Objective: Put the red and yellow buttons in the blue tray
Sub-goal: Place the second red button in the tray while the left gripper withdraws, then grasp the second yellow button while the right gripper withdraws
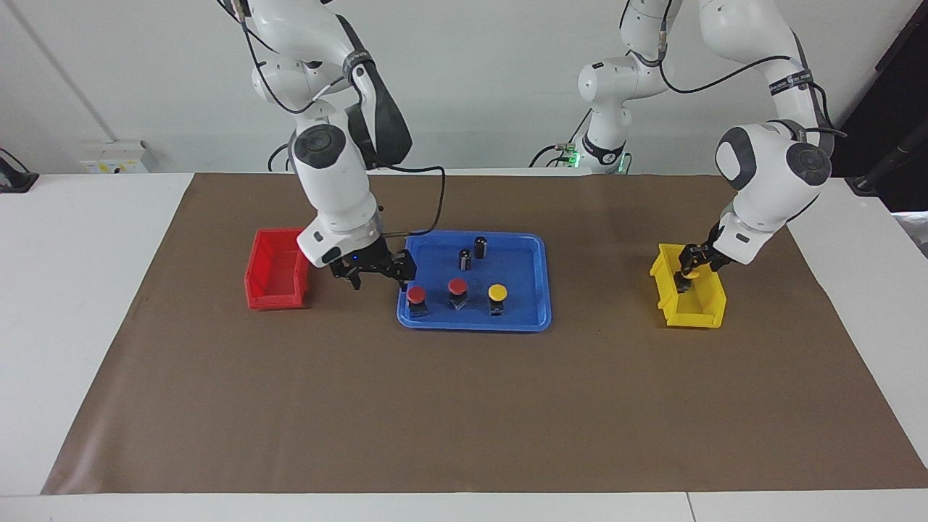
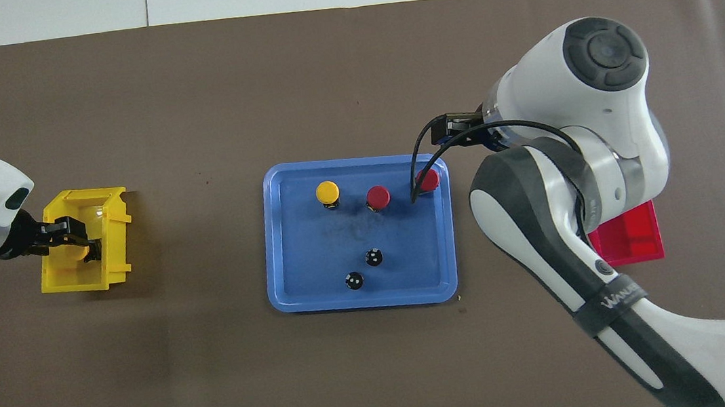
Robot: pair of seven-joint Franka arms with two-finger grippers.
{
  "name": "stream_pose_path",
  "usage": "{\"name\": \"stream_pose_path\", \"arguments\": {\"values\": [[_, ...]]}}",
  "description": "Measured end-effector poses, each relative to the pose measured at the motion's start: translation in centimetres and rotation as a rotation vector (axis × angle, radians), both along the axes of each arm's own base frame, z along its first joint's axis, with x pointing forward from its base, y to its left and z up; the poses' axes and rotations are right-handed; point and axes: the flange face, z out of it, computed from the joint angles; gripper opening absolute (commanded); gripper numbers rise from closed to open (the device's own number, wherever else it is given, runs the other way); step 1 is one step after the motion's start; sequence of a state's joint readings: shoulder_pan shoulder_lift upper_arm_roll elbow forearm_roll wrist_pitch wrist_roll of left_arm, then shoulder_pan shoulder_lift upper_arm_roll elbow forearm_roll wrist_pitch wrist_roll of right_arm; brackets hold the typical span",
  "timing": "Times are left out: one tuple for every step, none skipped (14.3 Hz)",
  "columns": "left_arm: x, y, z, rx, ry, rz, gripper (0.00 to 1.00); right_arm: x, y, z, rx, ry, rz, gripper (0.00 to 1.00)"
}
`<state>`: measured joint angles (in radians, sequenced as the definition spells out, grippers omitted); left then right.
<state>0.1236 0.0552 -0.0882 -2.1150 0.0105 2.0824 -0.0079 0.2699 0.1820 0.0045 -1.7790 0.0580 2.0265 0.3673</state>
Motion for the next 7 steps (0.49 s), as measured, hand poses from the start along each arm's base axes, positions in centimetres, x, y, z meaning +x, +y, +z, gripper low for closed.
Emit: {"name": "stream_pose_path", "arguments": {"values": [[0.0, 0.0, 0.0, 0.001, 0.000, 0.006, 0.67, 0.0, -1.6, 1.5, -0.022, 0.010, 0.025, 1.00], [0.0, -0.2, -0.1, 0.001, 0.000, 0.007, 0.67, 0.0, -2.8, 3.0, -0.052, 0.029, 0.042, 1.00], [0.0, -0.3, -0.1, 0.001, 0.000, 0.008, 0.67, -0.2, -3.9, 4.4, -0.080, 0.053, 0.044, 1.00], [-0.1, -0.4, -0.2, 0.001, 0.002, 0.009, 0.67, -0.3, -4.9, 5.8, -0.098, 0.075, 0.037, 1.00], [-0.2, -0.5, -0.4, 0.001, 0.004, 0.009, 0.68, -0.4, -6.1, 7.0, -0.103, 0.093, 0.021, 1.00], [-0.3, -0.5, -0.6, 0.001, 0.007, 0.010, 0.68, -0.5, -7.9, 8.3, -0.102, 0.097, 0.001, 1.00], [-0.4, -0.6, -0.8, 0.002, 0.008, 0.012, 0.68, -0.5, -10.1, 9.7, -0.099, 0.085, -0.022, 1.00]]}}
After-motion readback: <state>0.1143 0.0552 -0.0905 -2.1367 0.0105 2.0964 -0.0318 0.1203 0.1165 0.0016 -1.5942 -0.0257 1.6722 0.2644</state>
